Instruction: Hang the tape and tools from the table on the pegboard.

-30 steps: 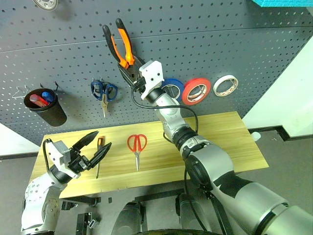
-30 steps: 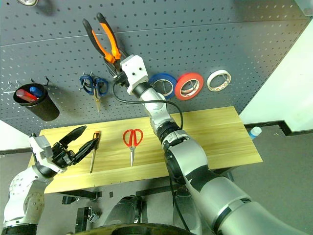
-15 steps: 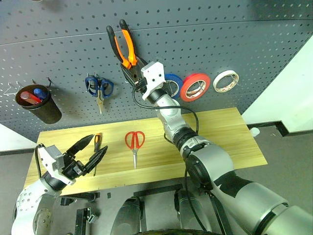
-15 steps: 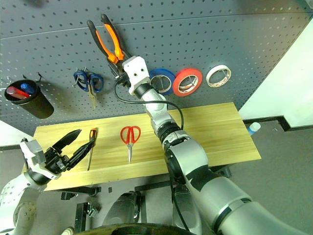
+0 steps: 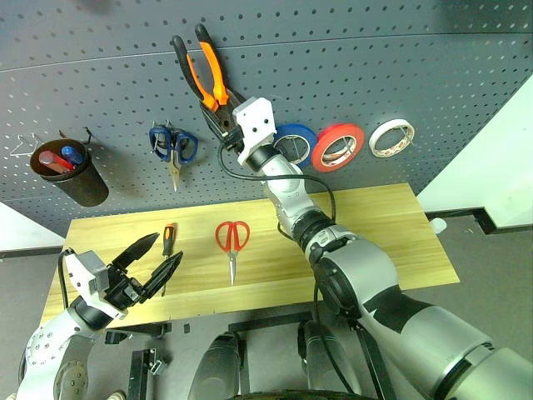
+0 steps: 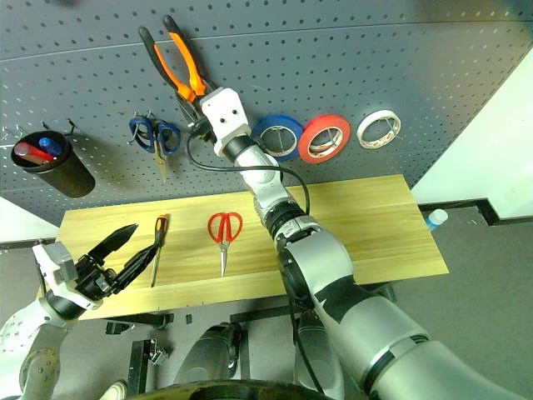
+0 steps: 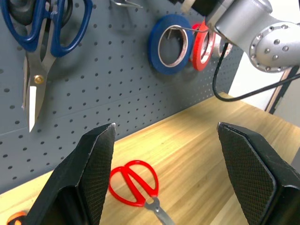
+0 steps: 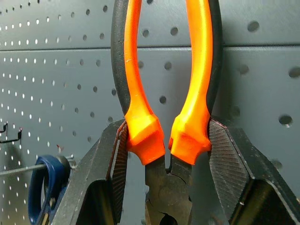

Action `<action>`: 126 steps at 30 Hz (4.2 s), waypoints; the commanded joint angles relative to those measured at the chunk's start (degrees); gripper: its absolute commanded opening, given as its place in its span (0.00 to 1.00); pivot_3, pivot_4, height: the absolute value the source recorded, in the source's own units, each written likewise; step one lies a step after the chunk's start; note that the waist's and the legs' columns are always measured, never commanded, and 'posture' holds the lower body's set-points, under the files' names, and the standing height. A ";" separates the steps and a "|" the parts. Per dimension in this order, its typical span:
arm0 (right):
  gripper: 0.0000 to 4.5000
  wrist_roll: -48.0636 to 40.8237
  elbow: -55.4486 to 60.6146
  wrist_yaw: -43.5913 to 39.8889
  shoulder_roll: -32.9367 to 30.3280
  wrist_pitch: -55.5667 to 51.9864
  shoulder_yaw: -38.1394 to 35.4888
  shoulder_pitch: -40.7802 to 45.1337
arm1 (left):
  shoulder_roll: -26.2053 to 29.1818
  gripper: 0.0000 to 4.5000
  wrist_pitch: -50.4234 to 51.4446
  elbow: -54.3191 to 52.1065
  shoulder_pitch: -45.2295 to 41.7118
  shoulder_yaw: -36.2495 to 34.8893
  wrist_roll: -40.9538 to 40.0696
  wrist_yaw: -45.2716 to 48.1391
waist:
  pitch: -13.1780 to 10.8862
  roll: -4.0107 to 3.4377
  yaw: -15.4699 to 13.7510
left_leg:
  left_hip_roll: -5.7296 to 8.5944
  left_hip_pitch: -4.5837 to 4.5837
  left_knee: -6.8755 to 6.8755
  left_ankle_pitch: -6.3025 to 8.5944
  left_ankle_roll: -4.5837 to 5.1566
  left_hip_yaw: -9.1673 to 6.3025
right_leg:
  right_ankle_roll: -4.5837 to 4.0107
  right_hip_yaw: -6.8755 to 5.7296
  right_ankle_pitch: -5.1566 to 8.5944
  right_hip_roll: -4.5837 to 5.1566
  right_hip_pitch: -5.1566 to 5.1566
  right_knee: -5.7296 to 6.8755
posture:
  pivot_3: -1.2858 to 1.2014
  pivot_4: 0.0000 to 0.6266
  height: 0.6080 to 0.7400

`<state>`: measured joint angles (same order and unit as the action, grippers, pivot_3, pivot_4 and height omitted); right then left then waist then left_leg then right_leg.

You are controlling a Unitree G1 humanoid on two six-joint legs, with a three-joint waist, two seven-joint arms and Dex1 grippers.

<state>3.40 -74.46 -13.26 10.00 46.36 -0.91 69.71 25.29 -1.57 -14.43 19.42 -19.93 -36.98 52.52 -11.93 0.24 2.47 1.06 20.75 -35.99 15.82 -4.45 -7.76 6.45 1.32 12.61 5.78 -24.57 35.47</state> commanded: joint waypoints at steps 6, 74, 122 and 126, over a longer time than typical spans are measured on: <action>0.47 3.77 -0.65 3.96 -0.37 -3.32 1.20 1.67 | 0.04 0.81 -1.04 -2.59 1.39 -2.11 -1.13 -0.14 | 0.01 0.01 -0.04 | 0.00 0.01 0.01 0.00 0.00 0.00 | -0.01 0.00 0.00 0.00 -0.01 0.00 | 0.58 0.31 1.00; 1.00 -22.73 73.57 -48.66 -42.12 -36.16 11.61 -49.34 | -22.62 0.99 64.41 14.03 -38.35 17.36 25.59 -54.93 | 0.06 0.45 -1.68 | -0.02 -0.10 -0.15 -0.03 0.01 0.12 | 0.54 -0.02 -0.13 0.00 0.38 -0.37 | 0.53 0.25 1.00; 1.00 -27.10 74.91 -54.84 -45.61 -52.50 5.88 -55.96 | -22.32 0.00 66.78 16.82 -43.44 14.27 29.37 -55.57 | 0.06 0.61 -1.36 | -0.01 -0.10 -0.26 -0.20 -0.33 0.21 | 0.74 -0.01 -0.24 0.04 0.45 -0.39 | 0.51 0.22 1.00; 1.00 -28.61 76.29 -53.90 -43.24 -51.85 4.46 -55.82 | -15.35 0.00 63.01 3.49 -34.52 14.21 25.67 -46.12 | 0.07 0.59 -1.40 | -0.01 -0.12 -0.24 -0.22 -0.37 0.22 | 0.69 0.01 -0.27 0.04 0.44 -0.37 | 0.52 0.21 1.00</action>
<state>-23.08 -0.20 -67.24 -34.11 -6.73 5.38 13.50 7.94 63.43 -5.12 -17.46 -5.30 -9.54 2.61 -11.86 0.83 1.07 1.05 20.62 -36.22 15.60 -4.82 -7.53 7.11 1.34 12.32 5.82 -24.12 35.10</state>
